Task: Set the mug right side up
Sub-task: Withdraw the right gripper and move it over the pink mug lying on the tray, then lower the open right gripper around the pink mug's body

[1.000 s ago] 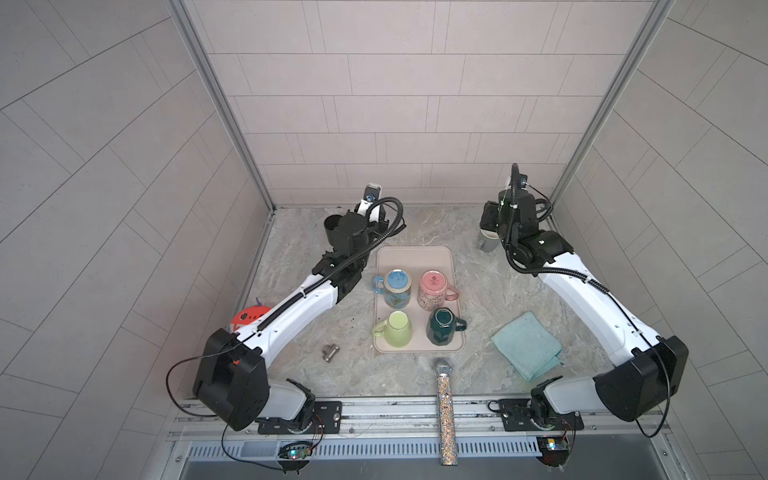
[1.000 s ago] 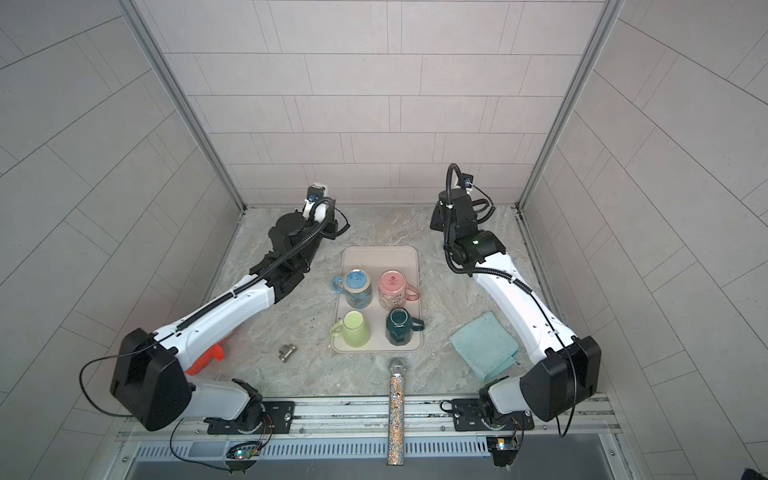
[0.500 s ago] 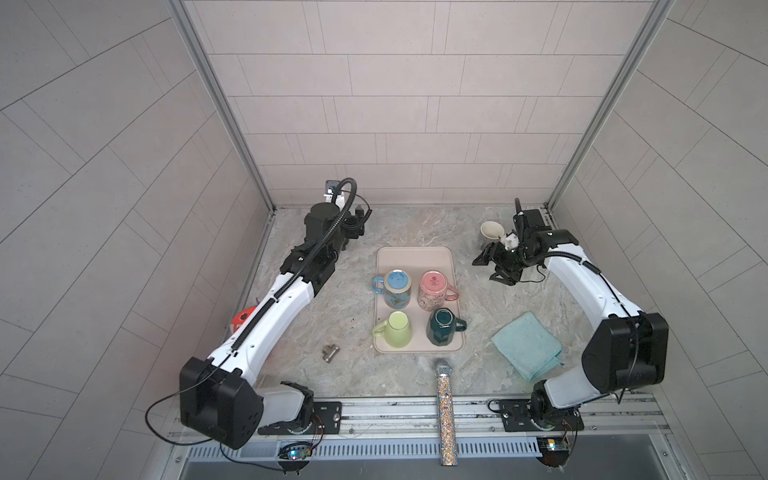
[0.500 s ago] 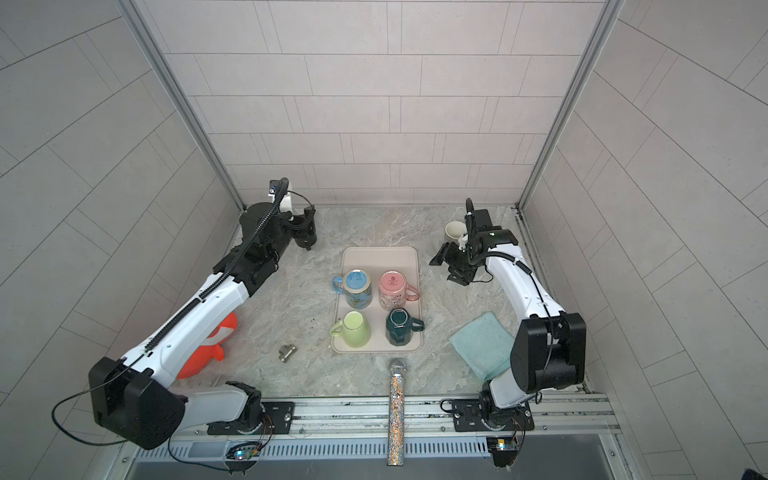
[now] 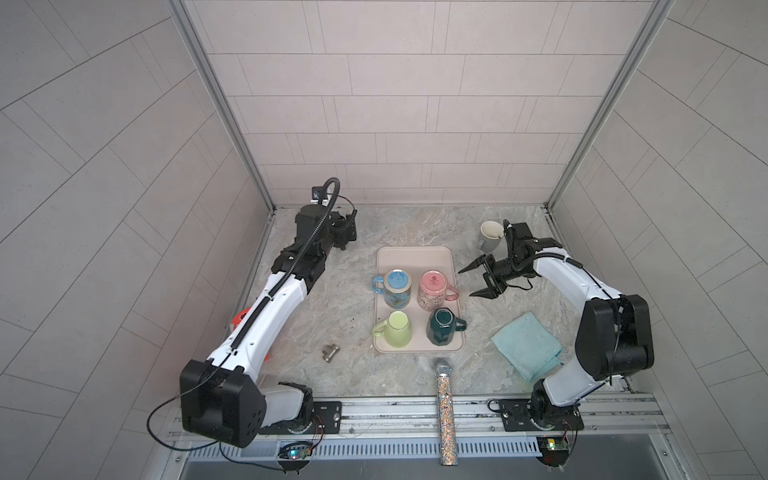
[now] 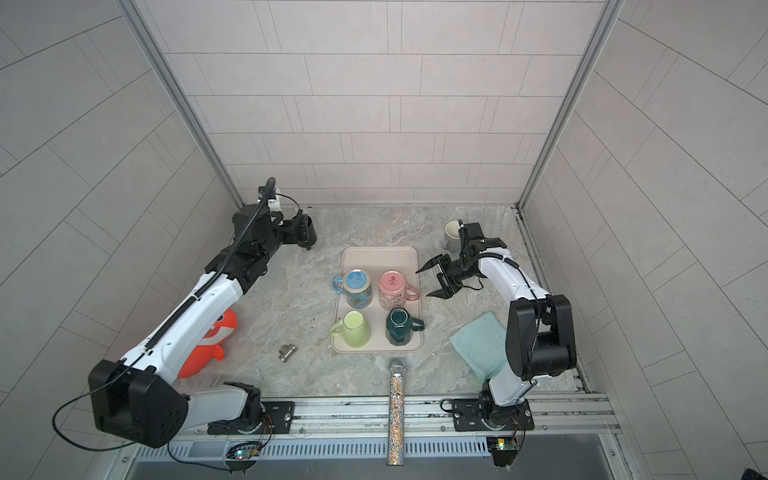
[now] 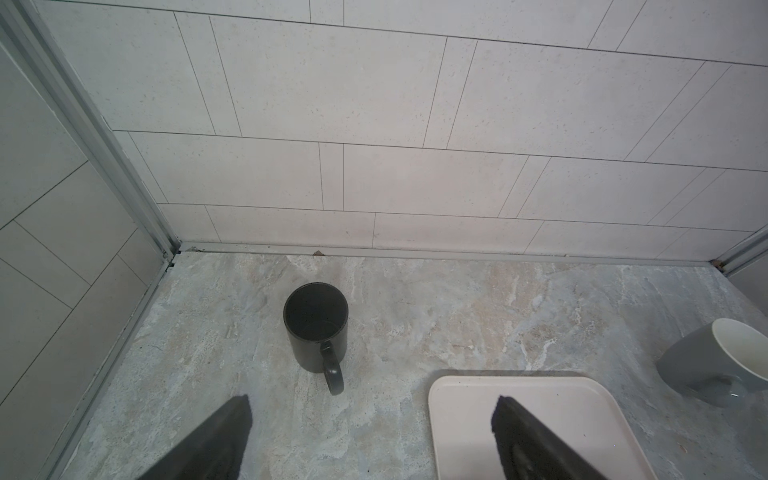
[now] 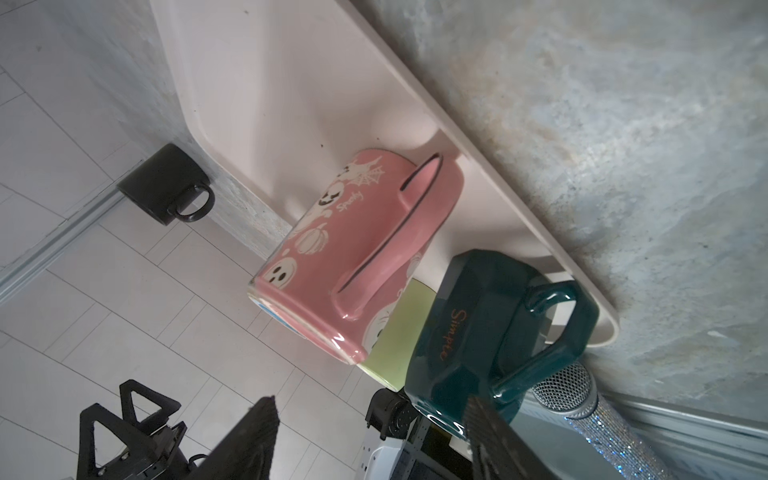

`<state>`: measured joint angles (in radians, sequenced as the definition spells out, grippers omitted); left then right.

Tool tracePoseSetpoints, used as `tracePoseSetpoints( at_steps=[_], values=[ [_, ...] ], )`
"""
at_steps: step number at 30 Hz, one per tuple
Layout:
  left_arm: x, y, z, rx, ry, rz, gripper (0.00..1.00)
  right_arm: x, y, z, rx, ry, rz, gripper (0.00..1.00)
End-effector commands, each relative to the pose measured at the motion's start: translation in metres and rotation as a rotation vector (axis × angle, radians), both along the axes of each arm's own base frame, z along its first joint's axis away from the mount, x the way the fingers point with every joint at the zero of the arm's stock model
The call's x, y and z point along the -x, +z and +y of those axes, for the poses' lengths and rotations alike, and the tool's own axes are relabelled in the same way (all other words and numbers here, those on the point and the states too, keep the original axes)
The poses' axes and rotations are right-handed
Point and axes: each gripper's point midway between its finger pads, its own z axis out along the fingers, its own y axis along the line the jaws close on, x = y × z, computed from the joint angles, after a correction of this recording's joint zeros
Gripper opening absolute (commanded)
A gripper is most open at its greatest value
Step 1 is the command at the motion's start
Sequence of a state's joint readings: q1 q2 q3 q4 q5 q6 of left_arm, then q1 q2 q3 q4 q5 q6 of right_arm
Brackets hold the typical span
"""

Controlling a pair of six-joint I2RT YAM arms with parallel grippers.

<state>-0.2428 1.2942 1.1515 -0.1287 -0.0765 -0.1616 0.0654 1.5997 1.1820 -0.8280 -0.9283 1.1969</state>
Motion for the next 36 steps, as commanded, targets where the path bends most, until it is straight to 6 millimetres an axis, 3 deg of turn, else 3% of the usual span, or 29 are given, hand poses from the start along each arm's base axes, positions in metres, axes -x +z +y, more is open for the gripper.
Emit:
tracePoseSetpoints(
  at_steps=[1, 5, 10, 14, 23, 36],
  values=[
    [0.003, 0.000, -0.003, 0.025, -0.020, 0.000, 0.97, 0.006, -0.011, 0.003, -0.029, -0.070, 0.137, 0.73],
    [0.000, -0.002, -0.003, 0.050, -0.017, -0.006, 0.97, 0.002, -0.024, 0.005, -0.032, -0.090, 0.191, 0.73],
    [-0.006, -0.011, -0.012, 0.108, -0.042, 0.008, 0.97, -0.029, -0.032, 0.014, -0.063, -0.143, 0.165, 0.73],
    [-0.005, -0.012, -0.010, 0.111, -0.037, 0.009, 0.97, -0.025, -0.045, 0.026, -0.064, -0.119, 0.215, 0.73],
    [-0.003, -0.009, -0.010, 0.126, -0.039, -0.002, 0.97, -0.019, -0.065, 0.030, -0.045, -0.122, 0.263, 0.73],
    [-0.002, -0.013, -0.006, 0.125, -0.026, 0.005, 0.98, -0.020, -0.081, 0.036, -0.040, -0.110, 0.298, 0.60]
  ],
)
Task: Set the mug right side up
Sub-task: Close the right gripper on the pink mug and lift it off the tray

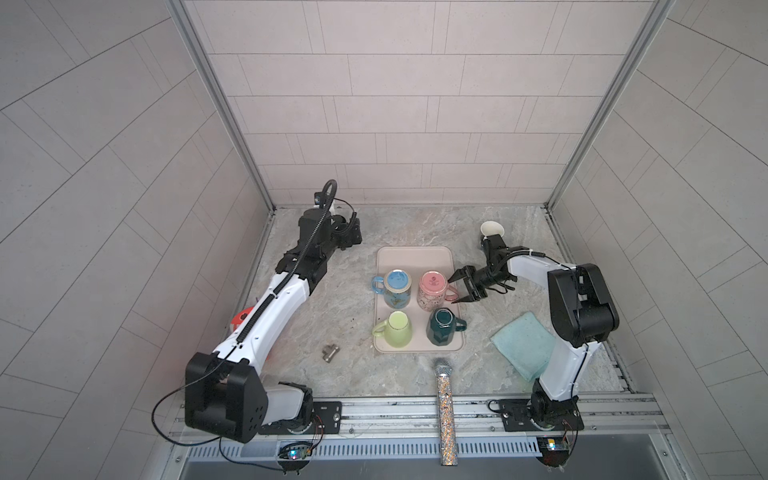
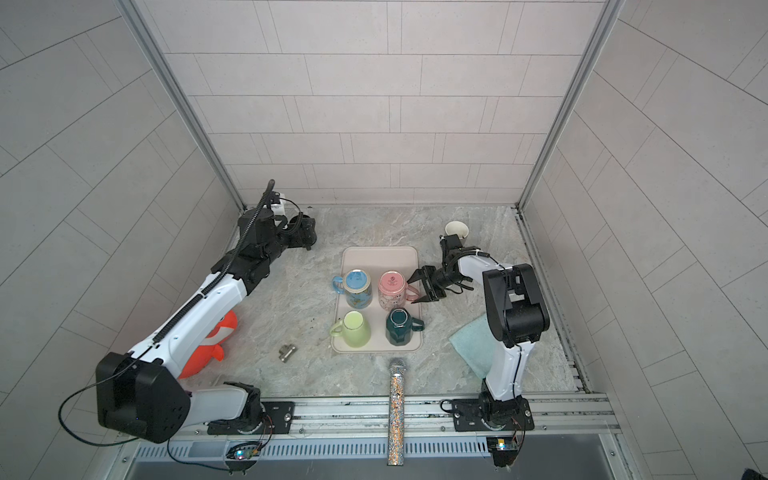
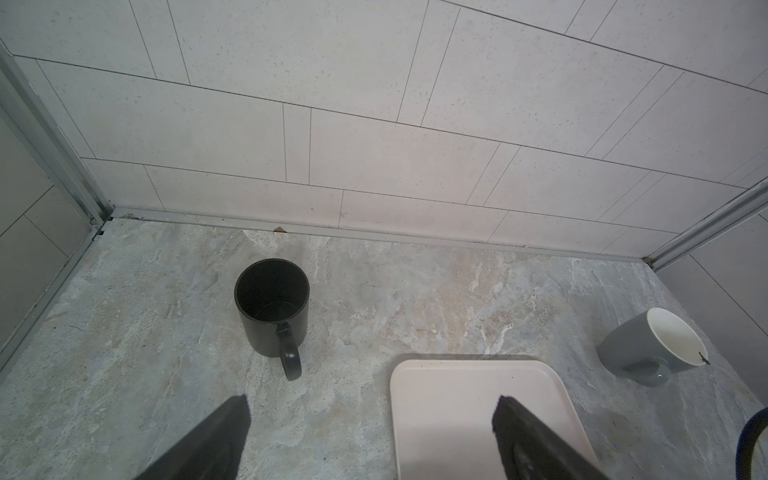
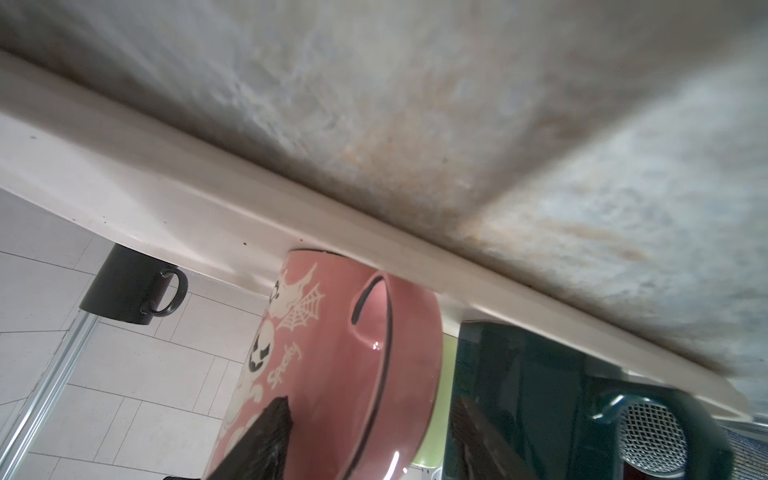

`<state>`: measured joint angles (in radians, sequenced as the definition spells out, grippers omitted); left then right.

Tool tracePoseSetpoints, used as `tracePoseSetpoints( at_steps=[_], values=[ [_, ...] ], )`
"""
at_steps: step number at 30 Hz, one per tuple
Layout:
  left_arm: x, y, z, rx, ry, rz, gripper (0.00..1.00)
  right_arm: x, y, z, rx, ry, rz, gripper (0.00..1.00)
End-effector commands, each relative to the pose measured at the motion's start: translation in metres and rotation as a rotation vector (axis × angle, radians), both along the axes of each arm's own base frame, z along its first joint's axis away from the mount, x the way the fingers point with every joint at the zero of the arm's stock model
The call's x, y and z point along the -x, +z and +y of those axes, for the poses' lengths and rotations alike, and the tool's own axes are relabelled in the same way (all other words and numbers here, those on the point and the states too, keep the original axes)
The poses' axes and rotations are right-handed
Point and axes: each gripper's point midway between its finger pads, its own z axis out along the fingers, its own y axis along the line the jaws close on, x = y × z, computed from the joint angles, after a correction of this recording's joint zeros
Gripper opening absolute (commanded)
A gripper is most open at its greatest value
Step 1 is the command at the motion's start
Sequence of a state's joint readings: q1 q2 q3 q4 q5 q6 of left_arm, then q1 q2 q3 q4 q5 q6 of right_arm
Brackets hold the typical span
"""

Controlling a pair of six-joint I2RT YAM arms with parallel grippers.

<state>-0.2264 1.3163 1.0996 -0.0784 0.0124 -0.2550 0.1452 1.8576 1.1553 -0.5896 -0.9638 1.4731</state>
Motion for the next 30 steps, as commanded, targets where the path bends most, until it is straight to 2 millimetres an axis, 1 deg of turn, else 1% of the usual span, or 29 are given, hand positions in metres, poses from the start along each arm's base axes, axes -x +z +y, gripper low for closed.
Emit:
tracePoseSetpoints(
  at_steps=[1, 7, 12, 24, 28, 30],
  values=[
    [0.002, 0.010, 0.004, 0.012, 0.009, -0.036, 0.97, 0.001, -0.006, 0.002, 0.005, -0.013, 0.044, 0.59],
    [0.002, 0.010, 0.006, 0.011, 0.014, -0.034, 0.98, -0.001, -0.011, 0.003, 0.001, -0.013, 0.050, 0.49],
    [0.002, 0.010, 0.008, 0.011, 0.017, -0.035, 0.97, -0.001, -0.013, 0.003, 0.003, -0.012, 0.050, 0.37],
    [0.004, 0.010, 0.012, 0.008, 0.028, -0.035, 0.98, -0.008, -0.014, 0.003, 0.010, -0.017, 0.036, 0.13],
    [0.004, 0.011, 0.013, 0.008, 0.031, -0.039, 0.98, -0.016, -0.014, 0.003, 0.009, -0.038, 0.019, 0.10],
    [0.004, 0.010, 0.013, 0.009, 0.031, -0.037, 0.98, -0.021, -0.014, 0.004, 0.009, -0.047, 0.008, 0.04]
  ],
)
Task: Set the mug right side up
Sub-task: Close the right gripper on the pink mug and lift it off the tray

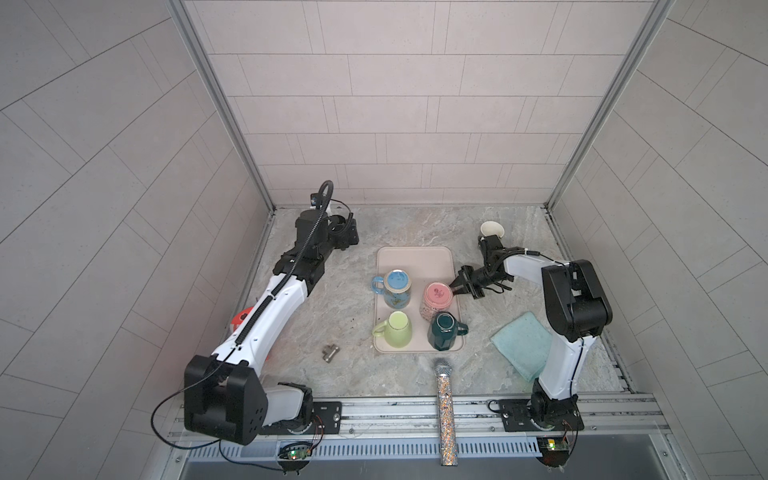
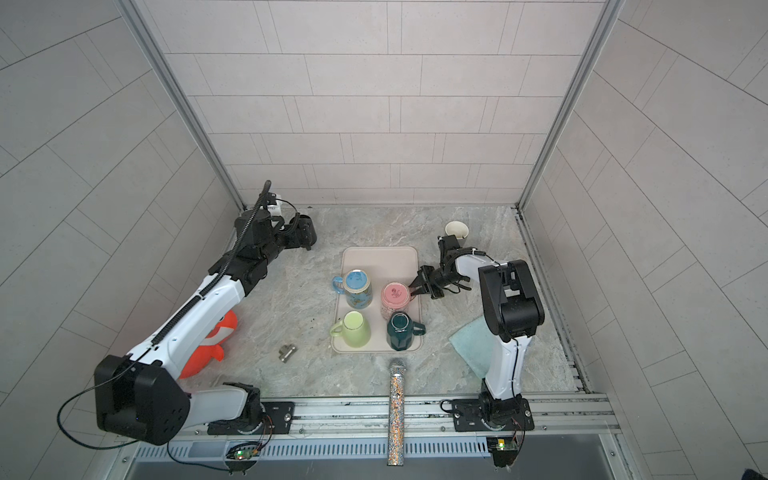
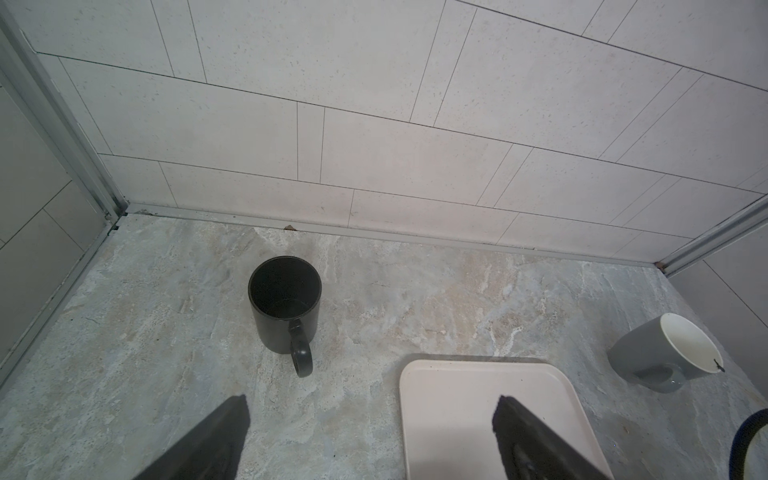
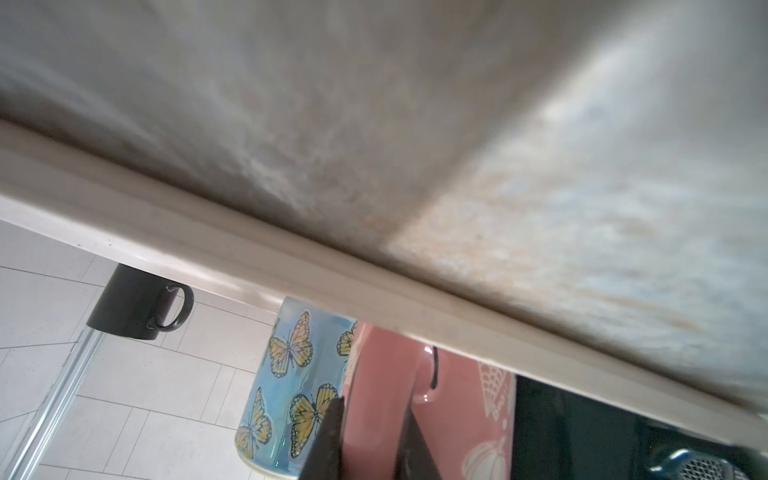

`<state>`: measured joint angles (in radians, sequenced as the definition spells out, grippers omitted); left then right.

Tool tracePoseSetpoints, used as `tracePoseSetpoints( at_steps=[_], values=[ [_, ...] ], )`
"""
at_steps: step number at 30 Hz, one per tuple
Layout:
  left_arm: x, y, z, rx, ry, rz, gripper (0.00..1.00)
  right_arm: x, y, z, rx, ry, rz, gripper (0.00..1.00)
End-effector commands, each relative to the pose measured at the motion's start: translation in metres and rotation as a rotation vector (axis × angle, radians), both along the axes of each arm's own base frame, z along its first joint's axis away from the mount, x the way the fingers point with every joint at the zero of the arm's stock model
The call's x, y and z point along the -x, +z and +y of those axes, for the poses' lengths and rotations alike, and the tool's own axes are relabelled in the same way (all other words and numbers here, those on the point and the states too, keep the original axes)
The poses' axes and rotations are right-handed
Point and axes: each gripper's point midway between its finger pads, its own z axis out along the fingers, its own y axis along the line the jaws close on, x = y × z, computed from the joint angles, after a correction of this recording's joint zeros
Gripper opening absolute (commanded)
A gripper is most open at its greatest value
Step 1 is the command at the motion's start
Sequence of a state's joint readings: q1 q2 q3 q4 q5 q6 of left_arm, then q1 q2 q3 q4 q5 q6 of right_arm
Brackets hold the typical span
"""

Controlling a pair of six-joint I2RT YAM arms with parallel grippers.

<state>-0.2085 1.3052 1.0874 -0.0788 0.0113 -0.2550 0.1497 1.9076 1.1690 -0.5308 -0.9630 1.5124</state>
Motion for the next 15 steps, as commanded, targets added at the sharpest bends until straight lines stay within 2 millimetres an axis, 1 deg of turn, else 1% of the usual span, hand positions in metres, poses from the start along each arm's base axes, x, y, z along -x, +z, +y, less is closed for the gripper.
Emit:
tracePoseSetpoints(
  at_steps=[1, 5, 8, 10, 15],
  values=[
    [0.003, 0.012, 0.005, 0.009, 0.014, -0.038, 0.98, -0.013, -0.003, 0.000, 0.014, -0.033, -0.005, 0.00],
    [0.004, 0.011, 0.007, 0.001, 0.020, -0.038, 0.98, -0.025, -0.001, 0.003, 0.010, -0.052, -0.037, 0.00],
    [0.004, 0.011, 0.008, 0.001, 0.023, -0.038, 0.98, -0.040, 0.005, 0.006, -0.002, -0.076, -0.089, 0.00],
    [0.004, 0.010, 0.008, 0.001, 0.024, -0.038, 0.98, -0.050, 0.012, 0.007, -0.011, -0.094, -0.130, 0.00],
    [0.004, 0.011, 0.009, 0.004, 0.024, -0.040, 0.98, -0.067, 0.027, 0.011, -0.031, -0.106, -0.207, 0.00]
  ],
)
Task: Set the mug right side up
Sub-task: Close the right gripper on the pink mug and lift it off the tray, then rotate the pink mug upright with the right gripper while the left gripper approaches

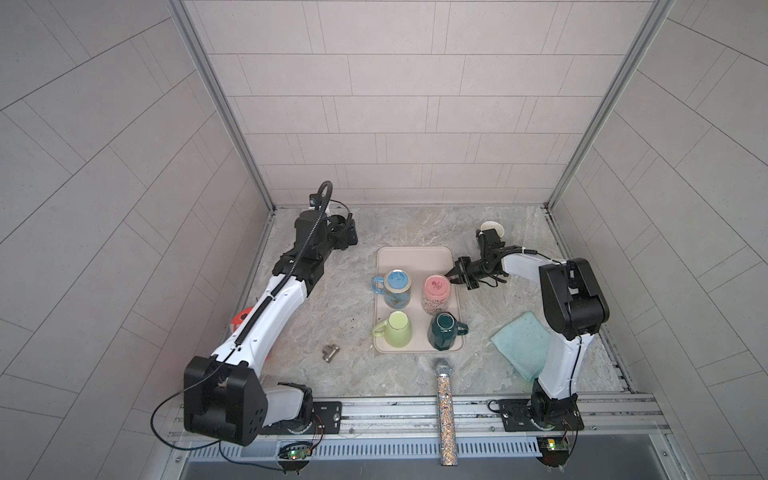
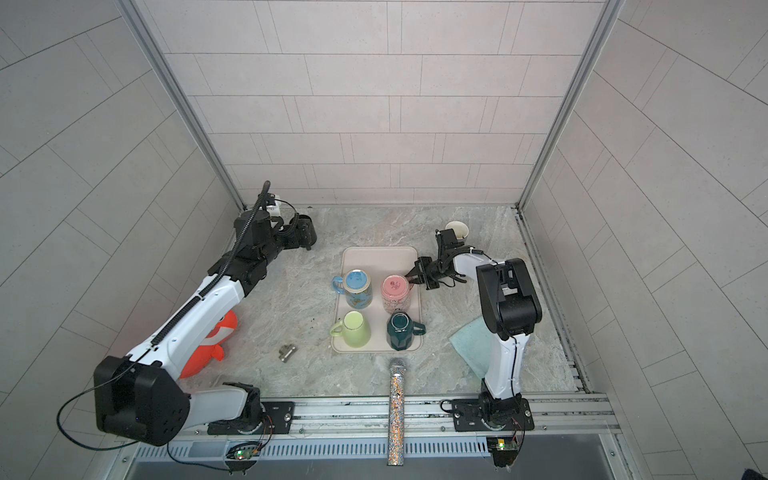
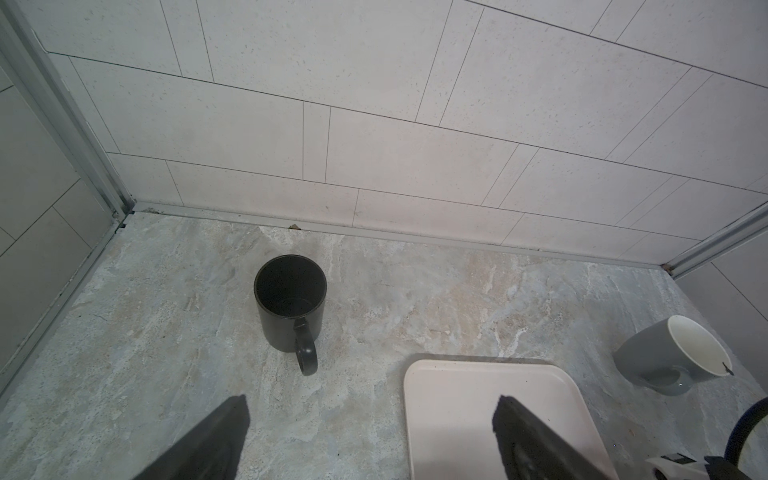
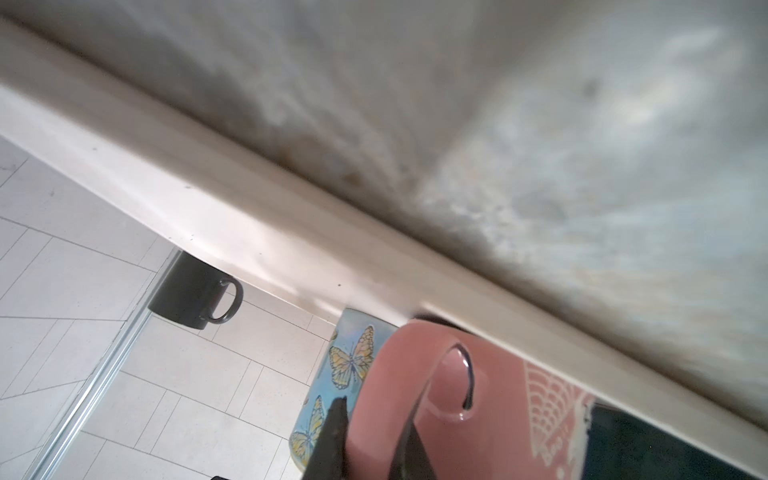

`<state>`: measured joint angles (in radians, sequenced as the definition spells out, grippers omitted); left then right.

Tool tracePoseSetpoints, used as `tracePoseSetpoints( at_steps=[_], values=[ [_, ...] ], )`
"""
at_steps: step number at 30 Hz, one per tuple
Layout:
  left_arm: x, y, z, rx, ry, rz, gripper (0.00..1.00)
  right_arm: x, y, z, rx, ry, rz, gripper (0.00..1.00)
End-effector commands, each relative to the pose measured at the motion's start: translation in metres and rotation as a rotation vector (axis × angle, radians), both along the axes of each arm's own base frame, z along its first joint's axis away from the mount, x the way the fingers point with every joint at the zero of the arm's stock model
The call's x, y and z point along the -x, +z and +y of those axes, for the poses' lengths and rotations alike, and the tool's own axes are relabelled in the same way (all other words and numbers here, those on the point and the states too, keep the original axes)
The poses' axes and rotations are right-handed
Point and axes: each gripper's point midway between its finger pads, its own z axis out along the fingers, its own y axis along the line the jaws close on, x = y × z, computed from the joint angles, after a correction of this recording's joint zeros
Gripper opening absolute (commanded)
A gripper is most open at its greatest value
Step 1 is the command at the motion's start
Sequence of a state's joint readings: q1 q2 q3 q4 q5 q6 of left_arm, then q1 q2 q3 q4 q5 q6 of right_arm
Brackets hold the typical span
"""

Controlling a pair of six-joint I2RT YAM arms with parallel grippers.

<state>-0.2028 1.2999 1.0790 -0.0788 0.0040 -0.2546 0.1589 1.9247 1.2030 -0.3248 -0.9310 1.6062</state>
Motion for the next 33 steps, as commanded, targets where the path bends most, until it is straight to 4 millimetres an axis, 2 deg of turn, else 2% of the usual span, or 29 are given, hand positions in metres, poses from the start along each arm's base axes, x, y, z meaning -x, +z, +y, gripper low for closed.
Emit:
tracePoseSetpoints(
  at_steps=[1, 11, 20, 23, 26, 33],
  values=[
    [0.003, 0.014, 0.005, 0.007, 0.012, -0.044, 0.98, -0.026, 0.019, 0.004, -0.026, -0.050, -0.074, 0.00],
    [0.003, 0.015, 0.004, 0.015, 0.007, -0.049, 0.98, -0.049, 0.046, 0.017, -0.088, -0.053, -0.229, 0.00],
    [0.001, 0.021, -0.001, 0.040, -0.015, -0.063, 0.98, -0.071, 0.086, 0.034, -0.145, 0.003, -0.413, 0.00],
    [-0.001, 0.024, -0.004, 0.049, -0.027, -0.067, 0.98, -0.078, 0.106, 0.040, -0.144, 0.055, -0.525, 0.00],
    [-0.003, 0.033, -0.010, 0.064, -0.056, -0.078, 0.98, -0.084, 0.136, 0.048, -0.152, 0.118, -0.686, 0.00],
    [-0.012, 0.057, -0.029, 0.136, -0.136, -0.107, 0.96, -0.081, 0.197, 0.071, -0.144, 0.305, -1.037, 0.00]
  ],
)
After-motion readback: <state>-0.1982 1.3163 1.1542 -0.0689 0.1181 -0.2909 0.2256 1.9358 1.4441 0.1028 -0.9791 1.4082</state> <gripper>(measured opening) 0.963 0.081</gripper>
